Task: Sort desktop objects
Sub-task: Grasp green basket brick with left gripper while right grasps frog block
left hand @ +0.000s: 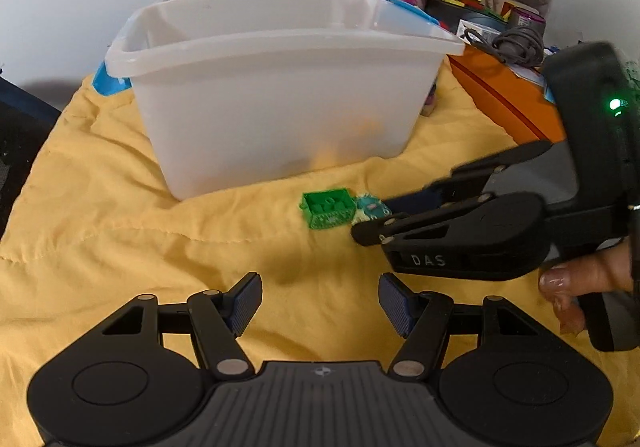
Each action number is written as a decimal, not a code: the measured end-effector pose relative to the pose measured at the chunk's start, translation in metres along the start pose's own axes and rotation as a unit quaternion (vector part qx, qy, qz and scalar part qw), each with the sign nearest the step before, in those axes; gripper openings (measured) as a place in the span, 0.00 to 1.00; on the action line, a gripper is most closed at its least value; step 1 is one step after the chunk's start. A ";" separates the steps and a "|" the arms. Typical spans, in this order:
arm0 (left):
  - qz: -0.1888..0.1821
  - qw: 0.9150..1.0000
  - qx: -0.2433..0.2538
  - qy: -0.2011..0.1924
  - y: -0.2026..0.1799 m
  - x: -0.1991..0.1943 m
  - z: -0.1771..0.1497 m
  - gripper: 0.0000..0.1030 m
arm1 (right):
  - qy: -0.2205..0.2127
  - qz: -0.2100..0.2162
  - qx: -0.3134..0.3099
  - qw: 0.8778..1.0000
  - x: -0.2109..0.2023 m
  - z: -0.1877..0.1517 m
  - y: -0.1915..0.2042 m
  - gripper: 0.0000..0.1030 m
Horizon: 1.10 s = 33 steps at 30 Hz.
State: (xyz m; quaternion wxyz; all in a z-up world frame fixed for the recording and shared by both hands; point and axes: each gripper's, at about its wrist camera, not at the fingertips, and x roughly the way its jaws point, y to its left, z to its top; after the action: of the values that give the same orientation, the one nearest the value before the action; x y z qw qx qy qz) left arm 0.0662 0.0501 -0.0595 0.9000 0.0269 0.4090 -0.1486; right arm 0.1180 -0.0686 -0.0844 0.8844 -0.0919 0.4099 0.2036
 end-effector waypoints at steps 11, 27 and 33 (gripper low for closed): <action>-0.015 0.984 0.178 -0.007 -0.013 0.041 0.044 0.65 | 0.028 -0.015 0.047 0.998 -0.022 -0.028 -0.034 0.26; -0.013 0.996 0.080 0.046 -0.014 0.001 -0.021 0.43 | 0.023 -0.015 0.030 0.999 -0.042 -0.048 -0.018 0.26; 0.000 0.997 0.063 0.046 -0.015 -0.011 -0.047 0.43 | 0.026 0.005 0.004 1.000 -0.055 -0.059 0.001 0.26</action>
State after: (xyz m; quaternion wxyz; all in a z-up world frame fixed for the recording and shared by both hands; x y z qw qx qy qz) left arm 0.0207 0.0464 -0.0819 0.8766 0.0902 0.4399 -0.1731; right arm 0.0451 -0.1032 -0.0805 0.8726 -0.0914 0.4345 0.2034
